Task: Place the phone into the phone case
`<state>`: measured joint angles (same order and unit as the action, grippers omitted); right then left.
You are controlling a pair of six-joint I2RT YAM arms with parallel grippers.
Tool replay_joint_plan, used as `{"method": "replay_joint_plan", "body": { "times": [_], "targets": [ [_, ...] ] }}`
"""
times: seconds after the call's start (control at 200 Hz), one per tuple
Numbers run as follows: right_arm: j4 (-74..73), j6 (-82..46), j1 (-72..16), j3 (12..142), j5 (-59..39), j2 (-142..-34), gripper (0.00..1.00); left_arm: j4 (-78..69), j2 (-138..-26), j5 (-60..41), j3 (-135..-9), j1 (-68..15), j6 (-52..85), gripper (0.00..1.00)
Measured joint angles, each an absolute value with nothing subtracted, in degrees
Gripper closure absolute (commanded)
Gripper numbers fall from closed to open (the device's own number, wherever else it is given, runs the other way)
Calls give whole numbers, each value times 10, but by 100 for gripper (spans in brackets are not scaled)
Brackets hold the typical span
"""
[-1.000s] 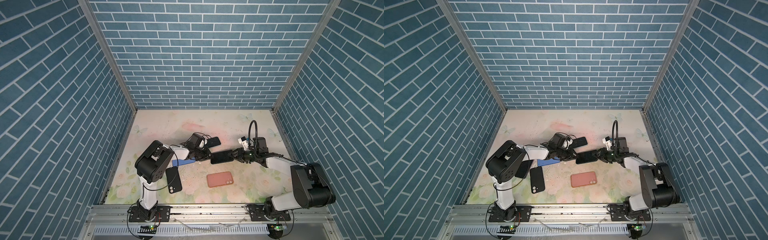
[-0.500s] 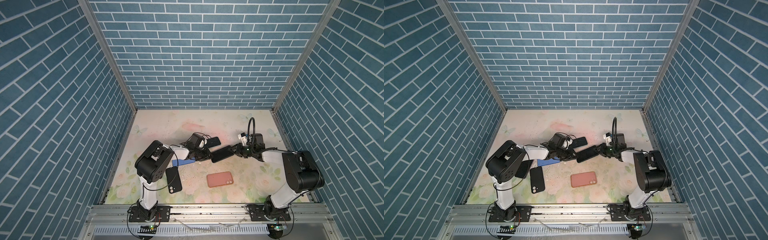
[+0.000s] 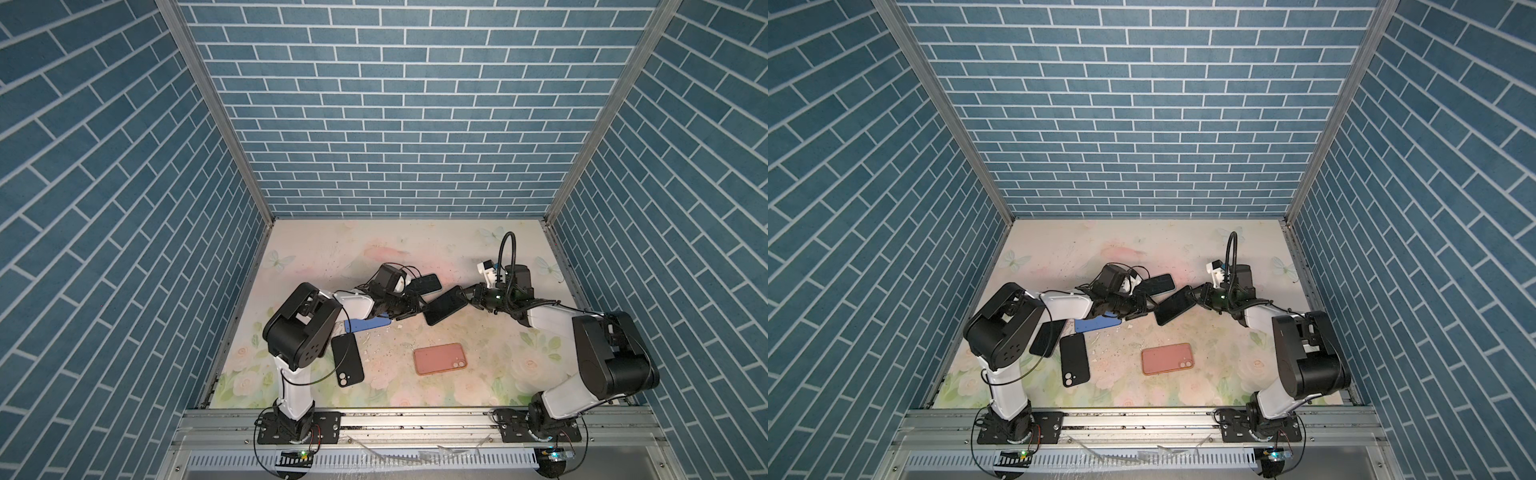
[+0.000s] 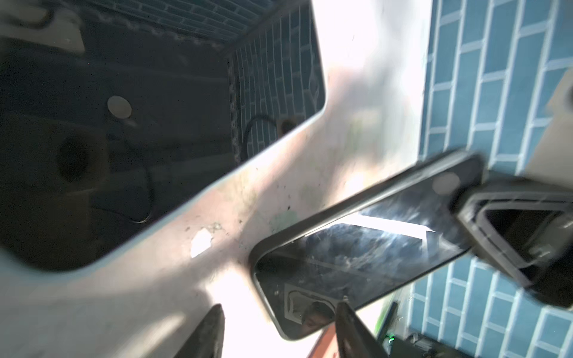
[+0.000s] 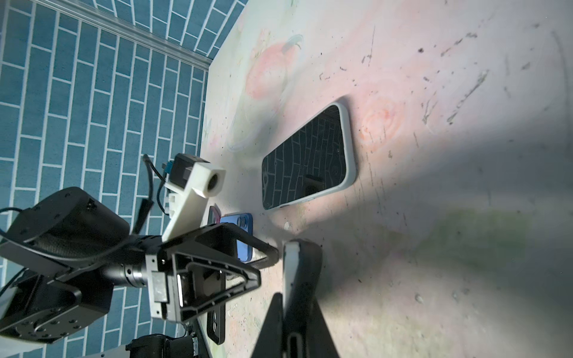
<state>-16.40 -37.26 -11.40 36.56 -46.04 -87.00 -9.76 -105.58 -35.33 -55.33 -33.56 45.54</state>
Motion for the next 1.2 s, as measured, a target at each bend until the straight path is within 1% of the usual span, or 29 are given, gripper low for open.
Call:
{"method": "replay_joint_plan", "body": {
  "times": [0.055,0.095,0.21,0.35,0.51,0.575,0.65,0.685,0.745,0.81,0.93,1.08,1.155,1.2],
  "targets": [
    [-154,-372,-109,361,-463,-848,100,-101,-1029,-356,-553,-324,444,6],
    [-149,-373,-107,359,-468,-830,100,-106,-1010,-360,-553,-316,442,1],
    [-148,-377,-101,359,-486,-783,100,-130,-971,-380,-554,-298,431,1],
    [-163,-399,-98,359,-509,-738,100,-168,-967,-413,-550,-293,429,0],
    [-212,-451,-97,359,-533,-730,100,-281,-979,-463,-517,-295,478,1],
    [-233,-473,-97,359,-540,-730,100,-329,-991,-480,-508,-298,505,6],
    [-257,-494,-97,359,-544,-730,100,-380,-1003,-500,-507,-305,535,16],
    [-266,-500,-97,359,-546,-730,100,-401,-1007,-509,-507,-310,549,22],
    [-279,-512,-97,359,-548,-731,100,-432,-1009,-521,-507,-319,562,36],
    [-294,-525,-97,359,-557,-731,100,-455,-1009,-526,-507,-326,575,47],
    [-324,-546,-97,359,-568,-732,100,-482,-1009,-521,-503,-325,597,57],
    [-375,-578,-97,358,-581,-745,100,-527,-1009,-517,-493,-326,622,68],
    [-406,-597,-97,354,-589,-755,94,-561,-1009,-518,-488,-326,646,76],
    [-422,-605,-97,353,-594,-761,91,-582,-1009,-522,-486,-326,660,83]
  ]
}}
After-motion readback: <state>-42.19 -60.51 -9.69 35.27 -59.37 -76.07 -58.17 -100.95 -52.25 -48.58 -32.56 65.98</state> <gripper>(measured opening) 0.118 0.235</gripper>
